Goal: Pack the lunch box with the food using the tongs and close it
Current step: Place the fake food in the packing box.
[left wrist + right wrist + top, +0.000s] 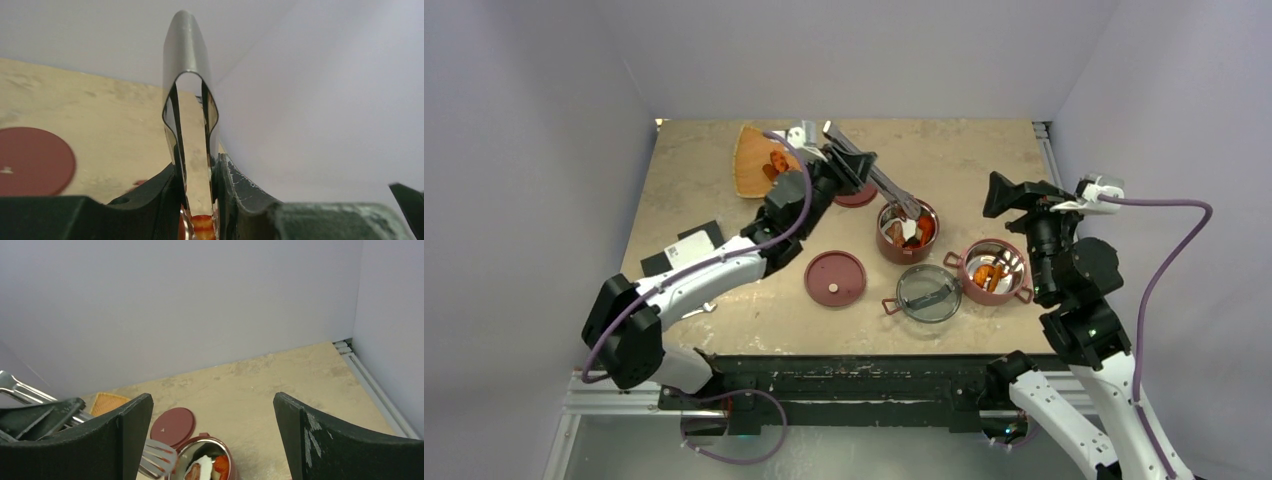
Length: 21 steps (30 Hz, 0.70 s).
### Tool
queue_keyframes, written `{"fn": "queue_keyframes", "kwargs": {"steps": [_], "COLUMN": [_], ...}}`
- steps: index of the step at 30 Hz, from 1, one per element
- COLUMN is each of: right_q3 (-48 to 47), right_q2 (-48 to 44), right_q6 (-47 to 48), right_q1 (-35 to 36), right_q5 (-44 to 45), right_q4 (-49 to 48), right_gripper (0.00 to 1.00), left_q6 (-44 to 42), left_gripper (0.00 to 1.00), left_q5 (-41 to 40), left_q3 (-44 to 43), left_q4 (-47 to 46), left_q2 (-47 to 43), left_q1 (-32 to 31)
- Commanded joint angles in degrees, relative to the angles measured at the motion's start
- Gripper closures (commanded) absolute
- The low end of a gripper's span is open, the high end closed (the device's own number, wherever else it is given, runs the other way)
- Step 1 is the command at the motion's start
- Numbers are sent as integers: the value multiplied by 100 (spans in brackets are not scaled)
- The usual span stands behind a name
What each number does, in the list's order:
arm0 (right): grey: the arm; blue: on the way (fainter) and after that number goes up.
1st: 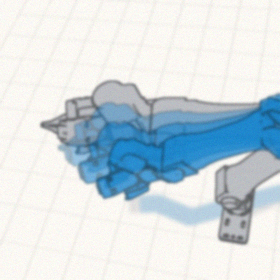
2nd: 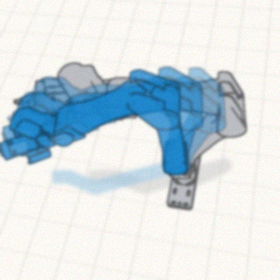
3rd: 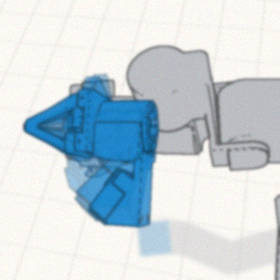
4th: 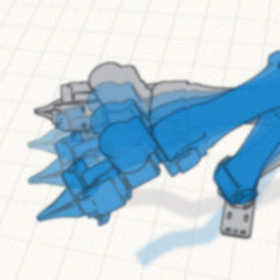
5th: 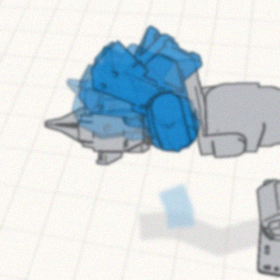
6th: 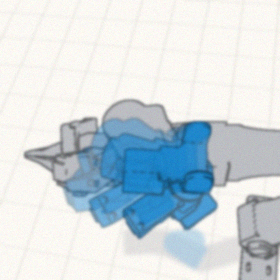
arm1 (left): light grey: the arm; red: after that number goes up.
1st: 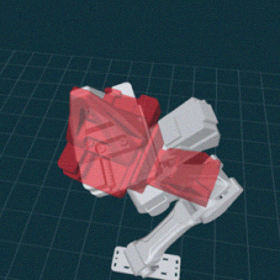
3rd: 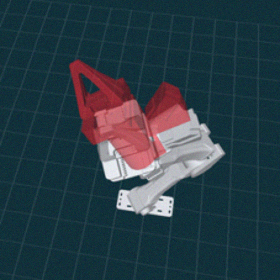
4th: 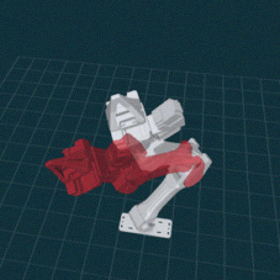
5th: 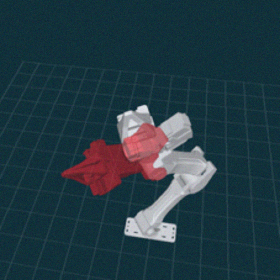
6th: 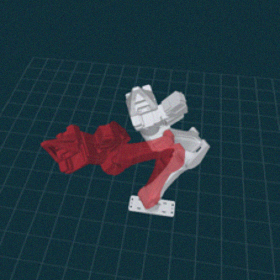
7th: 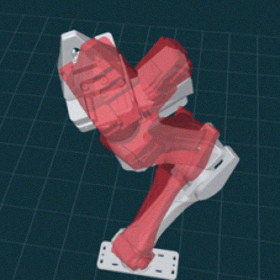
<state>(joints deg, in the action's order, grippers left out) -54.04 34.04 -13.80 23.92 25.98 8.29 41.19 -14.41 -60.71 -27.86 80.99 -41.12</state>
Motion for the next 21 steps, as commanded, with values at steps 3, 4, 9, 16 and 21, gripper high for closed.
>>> {"fn": "queue_keyframes", "kwargs": {"steps": [3,4,9,16,21], "right_q3": [-224,-217,-169,-142,-194], "right_q2": [-107,-122,-182,-215,-174], "right_q6": [143,137,68,18,56], "right_q1": [-20,-19,-19,-13,-20], "right_q5": [65,64,83,107,134], "right_q4": [-114,-113,-115,-79,-37], "right_gripper": [6,6,6,6,6], "left_q6": [225,204,98,-65,-143], "left_gripper": [82,82,82,82,82], "left_q5": [-72,-41,129,330,334], "left_q3": [-256,-330,-827,-1543,-1909], "left_q4": [-1039,-1111,-1293,-1324,-1285], "left_q2": [678,828,1557,2456,2968], "left_q1": [-882,-998,-1412,-1648,-1706]}}
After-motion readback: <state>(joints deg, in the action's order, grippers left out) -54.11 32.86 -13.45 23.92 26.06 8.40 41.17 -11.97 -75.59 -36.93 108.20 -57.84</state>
